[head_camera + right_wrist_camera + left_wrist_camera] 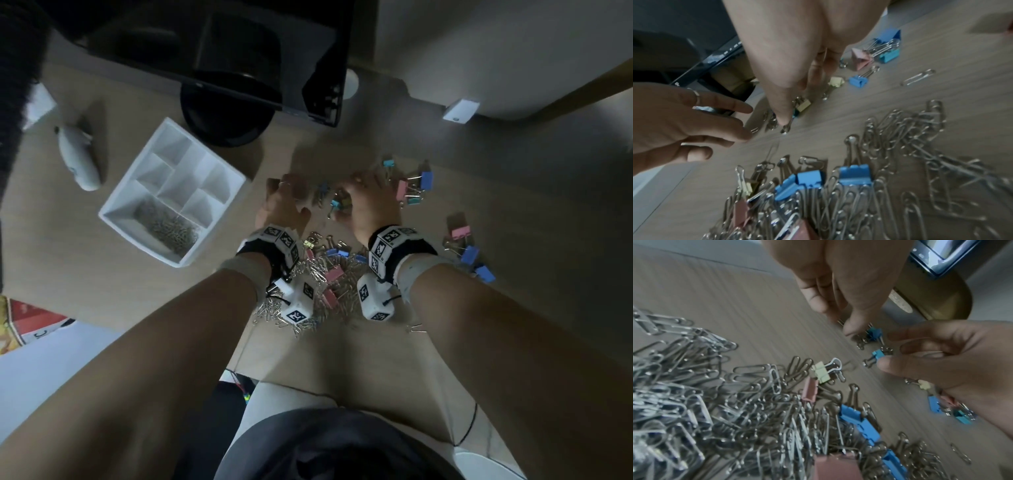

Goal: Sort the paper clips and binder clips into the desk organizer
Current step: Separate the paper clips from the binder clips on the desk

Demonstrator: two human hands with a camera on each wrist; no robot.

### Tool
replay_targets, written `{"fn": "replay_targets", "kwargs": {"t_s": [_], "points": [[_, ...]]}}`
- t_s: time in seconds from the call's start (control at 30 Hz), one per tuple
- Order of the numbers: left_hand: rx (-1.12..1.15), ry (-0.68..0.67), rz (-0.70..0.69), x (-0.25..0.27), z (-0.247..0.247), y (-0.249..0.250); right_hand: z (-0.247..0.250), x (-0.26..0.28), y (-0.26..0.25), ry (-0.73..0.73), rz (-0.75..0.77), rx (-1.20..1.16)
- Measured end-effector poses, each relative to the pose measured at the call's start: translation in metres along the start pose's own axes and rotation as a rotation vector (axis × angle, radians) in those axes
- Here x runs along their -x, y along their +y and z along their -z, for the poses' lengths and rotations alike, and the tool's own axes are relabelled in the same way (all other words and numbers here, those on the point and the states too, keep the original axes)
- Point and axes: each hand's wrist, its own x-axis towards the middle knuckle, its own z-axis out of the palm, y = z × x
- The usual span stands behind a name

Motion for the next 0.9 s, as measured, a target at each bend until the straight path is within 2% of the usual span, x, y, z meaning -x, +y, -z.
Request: {"fn": "replay_targets", "kwargs": {"t_s": [0.17,0.47,0.57,0.67,0.77,0.9], "points": [[0.039,-0.074,-0.026,-0.004,-0.007,-0.003,-0.007,-0.003,-0.006,-0.014,-0.052,0.033],[0.081,-0.024,-0.138,-0.004,-0.011,0.005,-0.009,0.000,0.016,-0.002,-0.194,-0.041],[0.051,-0.018,-0.135,-0.007,-0.013,0.008,-0.001,0.005,0.025,0.035,-0.222,-0.017],[0.019,-0.012,-0.124,-0.009,-0.014,0.008,0.004,0.006,0.025,0.071,-0.182,0.021],[0.048,0.016,-0.161,-0.011,-0.012,0.004,0.003,-0.002,0.008,0.066,-0.061,0.033],[0.070,-0.040,-0.130,-0.011,-0.013,-0.002,-0.011,-0.018,-0.014,0.030,0.038,0.029]]}}
